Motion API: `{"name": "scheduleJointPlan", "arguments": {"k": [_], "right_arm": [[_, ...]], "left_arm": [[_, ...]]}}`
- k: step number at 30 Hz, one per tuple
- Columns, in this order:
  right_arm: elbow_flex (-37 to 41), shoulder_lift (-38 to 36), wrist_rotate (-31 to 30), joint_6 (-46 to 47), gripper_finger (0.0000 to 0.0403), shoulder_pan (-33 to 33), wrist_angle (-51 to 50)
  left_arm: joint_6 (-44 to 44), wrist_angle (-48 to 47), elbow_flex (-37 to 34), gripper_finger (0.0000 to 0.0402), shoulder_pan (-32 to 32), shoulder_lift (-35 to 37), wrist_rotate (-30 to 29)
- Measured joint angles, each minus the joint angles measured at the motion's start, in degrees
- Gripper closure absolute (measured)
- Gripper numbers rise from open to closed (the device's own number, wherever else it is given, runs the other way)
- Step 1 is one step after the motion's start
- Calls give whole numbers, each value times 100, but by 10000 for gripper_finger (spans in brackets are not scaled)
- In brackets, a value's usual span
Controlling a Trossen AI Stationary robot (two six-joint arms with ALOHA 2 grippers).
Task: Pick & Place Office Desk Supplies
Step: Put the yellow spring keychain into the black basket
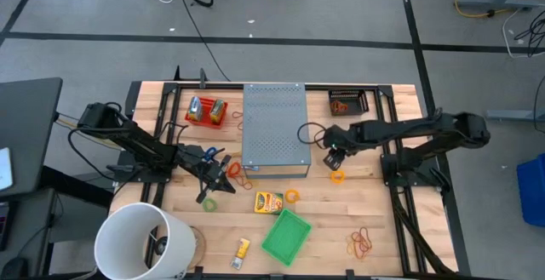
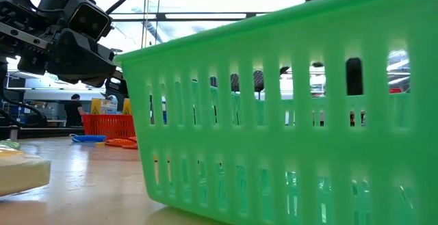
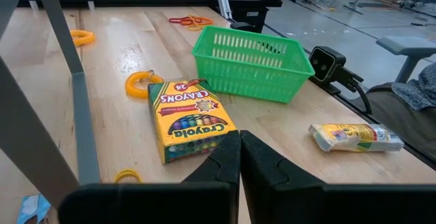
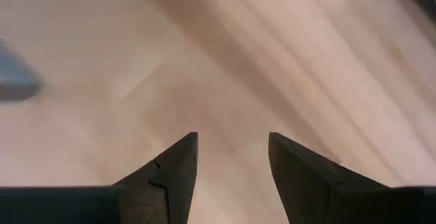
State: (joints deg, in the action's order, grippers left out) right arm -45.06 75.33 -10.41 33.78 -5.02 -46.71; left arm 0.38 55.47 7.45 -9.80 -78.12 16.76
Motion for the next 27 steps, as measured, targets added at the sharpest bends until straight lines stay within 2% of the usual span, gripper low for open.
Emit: {"name": "scheduleJointPlan", "arguments": {"k": [4,11,20,27], "right_arm": [[-323,0,257,279,218,426,-364],[-68,154,391,1045,218,1027,-737],[459,162,451,1622,218,1487,15],[727,257,168,1697,218,1585,462]], "left_arm": [[-15,1,0,393,2,-1,43],[-37,-1,1,393,1,0,45],[-12,11,2,393,0,-1,45],[-5,16,2,393,2,1,44]]}}
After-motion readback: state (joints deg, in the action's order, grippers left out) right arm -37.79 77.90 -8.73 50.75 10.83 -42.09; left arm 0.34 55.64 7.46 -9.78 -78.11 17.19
